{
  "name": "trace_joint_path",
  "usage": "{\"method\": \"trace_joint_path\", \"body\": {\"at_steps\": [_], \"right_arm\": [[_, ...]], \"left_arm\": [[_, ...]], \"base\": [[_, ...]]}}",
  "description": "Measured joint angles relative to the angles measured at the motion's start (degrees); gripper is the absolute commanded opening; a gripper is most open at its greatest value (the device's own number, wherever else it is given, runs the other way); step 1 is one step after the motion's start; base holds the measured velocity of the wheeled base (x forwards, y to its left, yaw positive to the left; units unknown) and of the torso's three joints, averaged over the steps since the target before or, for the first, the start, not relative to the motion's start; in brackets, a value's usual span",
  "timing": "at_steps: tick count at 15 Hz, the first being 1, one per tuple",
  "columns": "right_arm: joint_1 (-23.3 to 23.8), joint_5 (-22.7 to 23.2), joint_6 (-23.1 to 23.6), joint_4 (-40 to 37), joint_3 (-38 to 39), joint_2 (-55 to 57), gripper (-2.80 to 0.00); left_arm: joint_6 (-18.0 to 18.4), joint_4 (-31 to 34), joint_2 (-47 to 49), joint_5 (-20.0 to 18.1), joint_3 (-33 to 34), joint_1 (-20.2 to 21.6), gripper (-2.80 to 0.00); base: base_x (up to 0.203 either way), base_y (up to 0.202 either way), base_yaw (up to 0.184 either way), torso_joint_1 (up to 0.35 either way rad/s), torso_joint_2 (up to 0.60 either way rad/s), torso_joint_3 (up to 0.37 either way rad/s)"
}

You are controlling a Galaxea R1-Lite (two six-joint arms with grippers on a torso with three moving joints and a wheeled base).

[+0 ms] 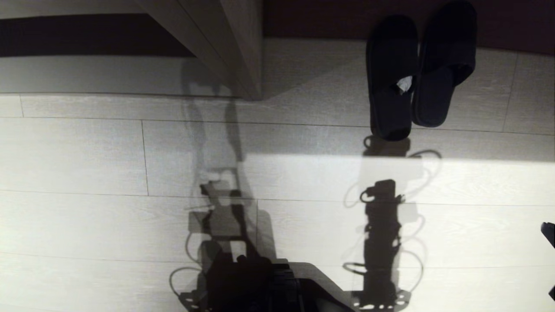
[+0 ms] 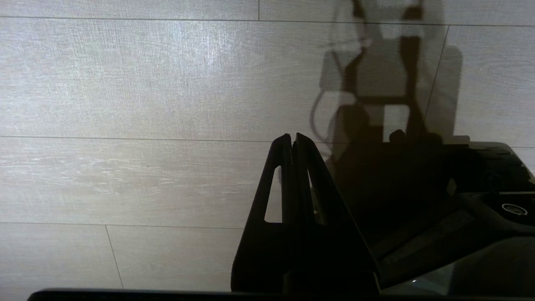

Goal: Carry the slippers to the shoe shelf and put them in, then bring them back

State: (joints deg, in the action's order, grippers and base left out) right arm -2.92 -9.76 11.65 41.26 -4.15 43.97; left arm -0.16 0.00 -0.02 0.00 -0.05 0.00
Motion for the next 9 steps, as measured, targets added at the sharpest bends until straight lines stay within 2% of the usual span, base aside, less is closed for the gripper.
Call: {"method": "trace_joint_path", "body": {"at_steps": [3, 6, 9], "right_arm": [[-0.48, -0.65, -0.68, -5.93, 2.08, -10.52, -2.80], [-0.38, -0.38, -2.15, -16.22, 3.27, -21.96, -2.80], [1.27, 3.97, -4.43, -27.87, 3.73, -30.29, -2.80]], "left_arm": [[-0.06, 0.00, 0.00, 0.00, -0.02, 0.00, -2.80], [-0.06, -0.05, -0.01, 0.00, -0.02, 0.00, -2.80], [-0.05, -0.05, 0.00, 0.00, -0.06, 0.00, -2.80]], "base": [[0.000, 0.000, 0.000, 0.000, 0.00, 0.000], [0.000, 0.000, 0.000, 0.000, 0.00, 0.000], [0.000, 0.000, 0.000, 0.000, 0.00, 0.000]]}}
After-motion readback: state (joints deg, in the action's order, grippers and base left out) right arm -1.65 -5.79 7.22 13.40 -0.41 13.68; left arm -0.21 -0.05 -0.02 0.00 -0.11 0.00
